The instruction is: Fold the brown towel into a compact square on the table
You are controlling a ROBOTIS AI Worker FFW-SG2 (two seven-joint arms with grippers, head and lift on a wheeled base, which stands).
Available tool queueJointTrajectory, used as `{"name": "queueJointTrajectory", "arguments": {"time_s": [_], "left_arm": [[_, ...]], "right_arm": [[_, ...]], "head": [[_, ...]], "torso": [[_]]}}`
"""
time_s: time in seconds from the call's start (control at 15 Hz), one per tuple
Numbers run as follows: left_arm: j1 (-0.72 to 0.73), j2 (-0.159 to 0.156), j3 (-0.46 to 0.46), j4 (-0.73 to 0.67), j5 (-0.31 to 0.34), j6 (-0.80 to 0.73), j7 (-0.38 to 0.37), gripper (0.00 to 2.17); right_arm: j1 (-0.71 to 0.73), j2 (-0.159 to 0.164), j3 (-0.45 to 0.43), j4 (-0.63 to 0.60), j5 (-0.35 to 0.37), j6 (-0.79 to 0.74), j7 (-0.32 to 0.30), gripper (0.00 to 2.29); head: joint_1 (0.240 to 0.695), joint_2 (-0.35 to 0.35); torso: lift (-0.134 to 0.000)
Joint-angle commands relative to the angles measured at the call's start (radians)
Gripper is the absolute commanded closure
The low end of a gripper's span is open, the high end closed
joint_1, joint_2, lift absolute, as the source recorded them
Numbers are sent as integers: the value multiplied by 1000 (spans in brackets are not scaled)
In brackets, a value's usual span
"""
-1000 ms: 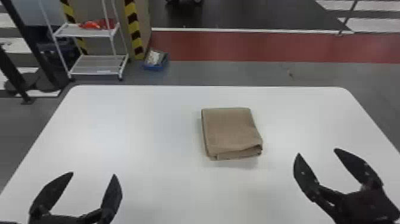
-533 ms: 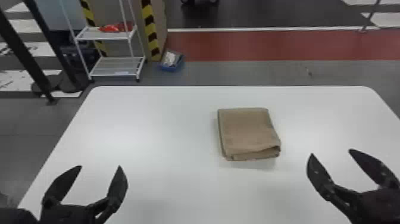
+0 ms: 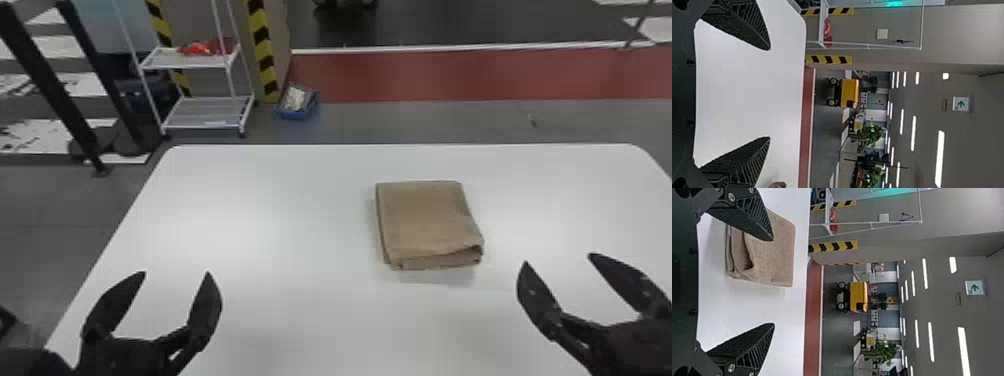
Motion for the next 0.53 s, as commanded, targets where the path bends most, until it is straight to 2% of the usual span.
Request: {"name": "queueJointTrajectory", "arguments": {"time_s": [0.0,0.47], "left_arm": [[2,-3,0,2,22,-17,-7,63],[16,-3,-3,1,23,-38,-7,63]], "right_arm": [[-3,1,2,2,2,0,0,120],[6,1,13,9,-3,-9,0,124]], "head": [[695,91],[695,98]], "torso": [[-123],[-123]]}}
